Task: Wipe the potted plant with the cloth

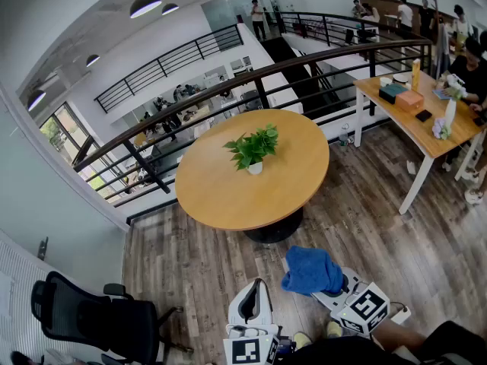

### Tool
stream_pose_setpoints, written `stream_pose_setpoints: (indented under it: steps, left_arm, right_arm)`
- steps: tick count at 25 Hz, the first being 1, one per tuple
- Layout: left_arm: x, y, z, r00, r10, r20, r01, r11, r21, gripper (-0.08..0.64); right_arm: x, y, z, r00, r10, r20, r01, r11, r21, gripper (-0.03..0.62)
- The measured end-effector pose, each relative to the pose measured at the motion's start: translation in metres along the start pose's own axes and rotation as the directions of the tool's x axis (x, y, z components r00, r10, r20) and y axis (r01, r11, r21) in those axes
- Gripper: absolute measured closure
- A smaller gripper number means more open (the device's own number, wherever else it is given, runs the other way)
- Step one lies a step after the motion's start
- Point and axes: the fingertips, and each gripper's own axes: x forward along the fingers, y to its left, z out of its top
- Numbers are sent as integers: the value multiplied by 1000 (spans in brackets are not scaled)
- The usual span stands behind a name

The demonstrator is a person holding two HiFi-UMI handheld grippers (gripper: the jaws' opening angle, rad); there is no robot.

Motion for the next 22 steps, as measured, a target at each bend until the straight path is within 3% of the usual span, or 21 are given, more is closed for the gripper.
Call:
stream_pose_setpoints:
  steps: [12,22]
  left_arm:
    - [-18,12,-13,1000,-2,-25,2,1000,-16,560]
    - [-25,58,-16,1000,18,-18,-19,999,-34,560]
  right_arm:
    - [10,18,-6,1000,-8,-16,9,1000,13,457]
    - [33,4,5,995,-103,-5,103,994,39,457]
